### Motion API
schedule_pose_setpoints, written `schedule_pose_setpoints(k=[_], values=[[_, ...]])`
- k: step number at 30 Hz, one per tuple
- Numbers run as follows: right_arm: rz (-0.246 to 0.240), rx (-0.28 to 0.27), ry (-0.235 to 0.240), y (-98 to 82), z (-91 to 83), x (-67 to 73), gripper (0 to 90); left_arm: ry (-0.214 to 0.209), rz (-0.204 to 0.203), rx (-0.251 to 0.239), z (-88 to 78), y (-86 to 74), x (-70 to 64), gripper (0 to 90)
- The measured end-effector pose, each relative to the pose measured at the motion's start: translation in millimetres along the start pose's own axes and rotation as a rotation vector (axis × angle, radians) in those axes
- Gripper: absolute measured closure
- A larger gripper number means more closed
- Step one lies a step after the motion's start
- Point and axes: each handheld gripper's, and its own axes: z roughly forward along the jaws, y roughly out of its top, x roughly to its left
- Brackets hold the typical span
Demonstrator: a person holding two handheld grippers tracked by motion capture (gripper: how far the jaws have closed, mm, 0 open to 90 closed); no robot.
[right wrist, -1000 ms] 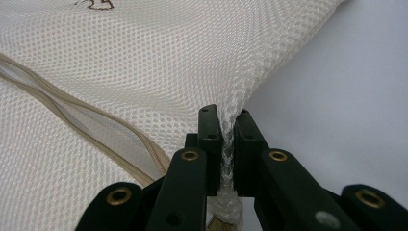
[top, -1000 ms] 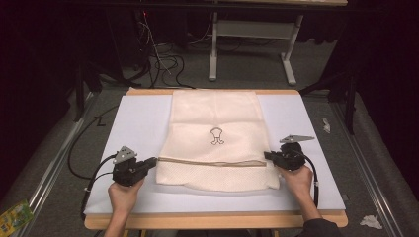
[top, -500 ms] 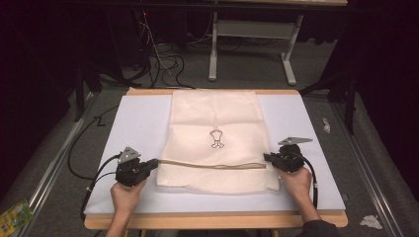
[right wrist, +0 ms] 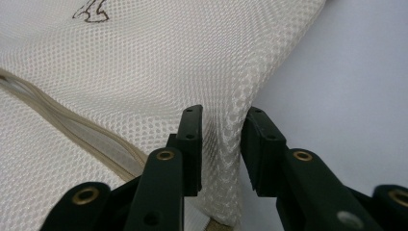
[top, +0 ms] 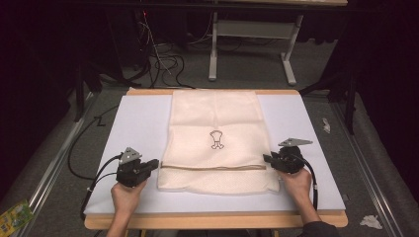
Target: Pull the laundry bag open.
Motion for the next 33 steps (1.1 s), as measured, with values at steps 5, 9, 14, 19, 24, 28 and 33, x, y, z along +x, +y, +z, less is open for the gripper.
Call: schedule_pose_setpoints(k=[5,9,14,19,24,28,33], values=[[0.009,-0.021,-0.013,0.2,-7.1,-1.5,62.4,-0.004,-0.006,-0.027,-1.9,2.1,-0.3,80.2],[0.01,-0.05,-0.031,1.7,-16.2,-2.1,59.6,-0.004,0.016,-0.057,-4.7,4.9,-2.1,70.5],[0.014,-0.11,-0.04,2.5,-30.6,-5.2,58.9,0.012,0.017,-0.09,-8.7,7.5,-0.9,64.6],[0.03,-0.137,-0.047,-0.4,-39.5,-10.7,58.8,0.028,0.015,-0.107,-14.4,9.2,2.9,61.8],[0.037,-0.185,-0.068,-2.9,-49.5,-17.5,56.3,0.046,0.0,-0.131,-18.6,11.8,7.0,60.0],[0.052,-0.225,-0.086,-6.0,-58.6,-23.7,55.5,0.059,0.003,-0.146,-22.4,13.8,8.3,59.0],[0.075,-0.243,-0.097,-9.9,-66.1,-31.2,55.0,0.066,0.0,-0.158,-26.4,14.6,10.8,58.5]])
